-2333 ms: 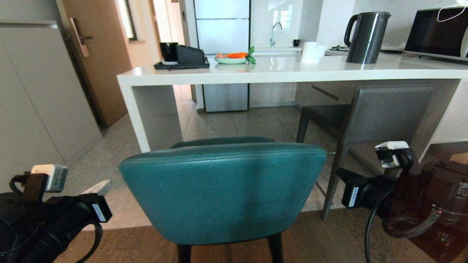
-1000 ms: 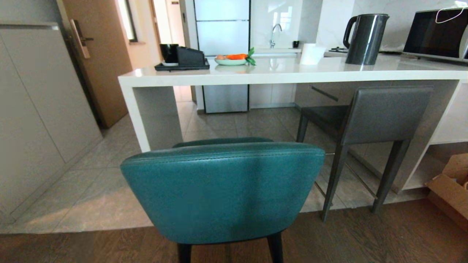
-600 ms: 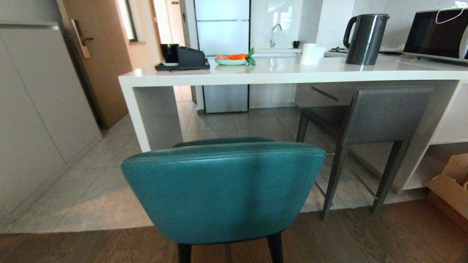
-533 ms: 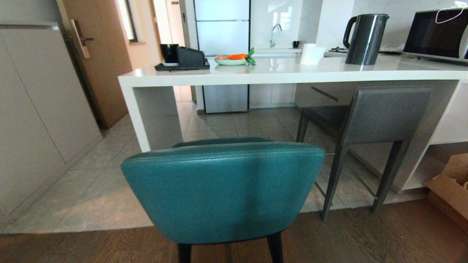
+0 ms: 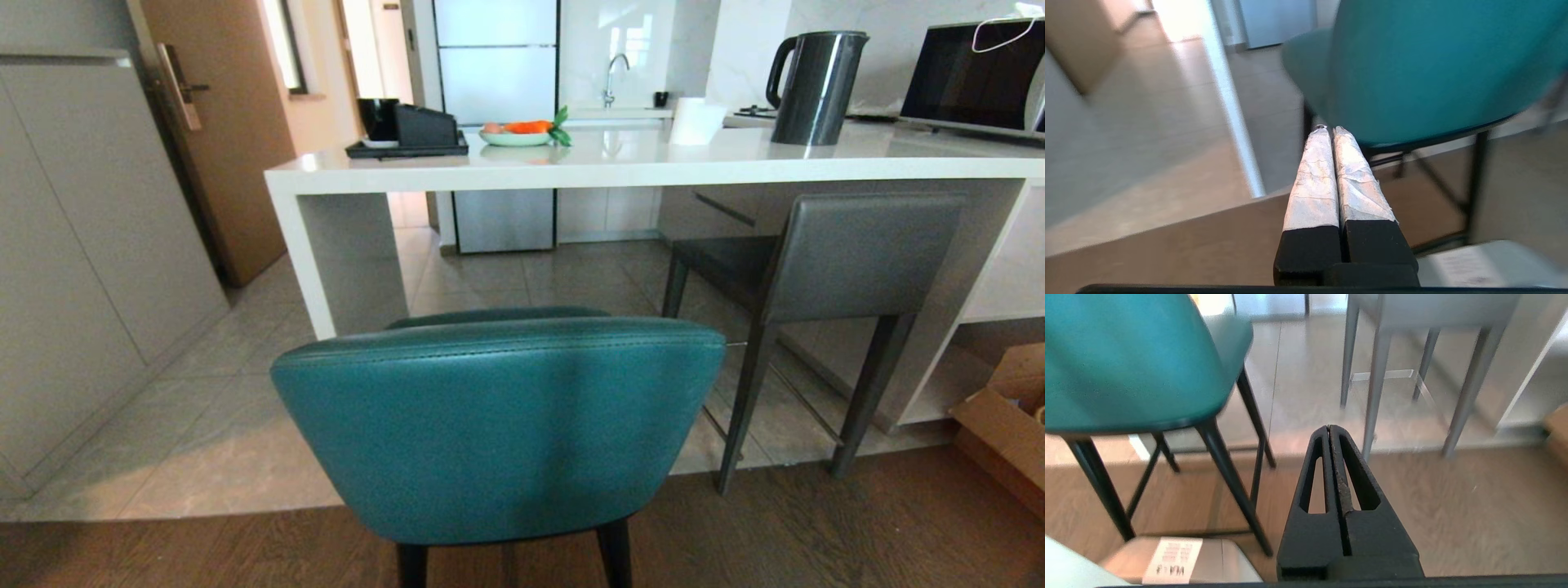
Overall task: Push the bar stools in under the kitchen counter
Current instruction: Pull the gray chair out from under the dining table
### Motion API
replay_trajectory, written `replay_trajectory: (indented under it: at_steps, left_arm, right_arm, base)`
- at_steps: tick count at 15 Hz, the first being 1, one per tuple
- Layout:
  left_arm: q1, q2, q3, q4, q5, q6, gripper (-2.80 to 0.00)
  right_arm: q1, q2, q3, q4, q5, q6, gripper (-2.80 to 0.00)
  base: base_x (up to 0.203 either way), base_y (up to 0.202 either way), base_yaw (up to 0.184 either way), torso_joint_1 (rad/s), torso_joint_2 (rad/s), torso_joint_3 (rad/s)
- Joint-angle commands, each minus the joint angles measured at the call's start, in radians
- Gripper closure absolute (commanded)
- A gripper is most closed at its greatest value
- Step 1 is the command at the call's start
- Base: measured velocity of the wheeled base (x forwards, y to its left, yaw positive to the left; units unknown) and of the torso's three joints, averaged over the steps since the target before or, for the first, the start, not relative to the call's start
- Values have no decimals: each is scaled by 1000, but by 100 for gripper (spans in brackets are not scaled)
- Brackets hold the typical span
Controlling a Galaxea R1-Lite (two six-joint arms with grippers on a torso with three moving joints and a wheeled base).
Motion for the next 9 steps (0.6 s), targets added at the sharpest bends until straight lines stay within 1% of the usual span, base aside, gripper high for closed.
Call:
replay_trajectory:
  at_steps: [1,3,4,5,8,9]
  left_arm:
    - [1,-10,139,-106,55,26,0]
    - [1,-10,229,-170,138,38,0]
    - [1,-10,265,-219,162,37,0]
    - [-1,-10,278,-250,172,19,0]
    - [-2,-10,278,-249,179,-21,0]
    - [-1,-10,278,-248,181,-42,0]
  right_arm:
    - [1,-19,183,-130,0,-4,0]
    - [1,-20,372,-340,-13,-17,0]
    - [1,-20,444,-453,-18,-31,0]
    - [1,-20,491,-548,-22,-40,0]
    - [1,-21,499,-559,-37,-45,0]
    - [1,-21,519,-563,-67,-74,0]
  base:
    - [0,0,0,0,0,0]
    - [0,0,0,0,0,0]
    - [0,0,0,0,0,0]
    - [0,0,0,0,0,0]
    - [0,0,0,0,0,0]
    - [0,0,0,0,0,0]
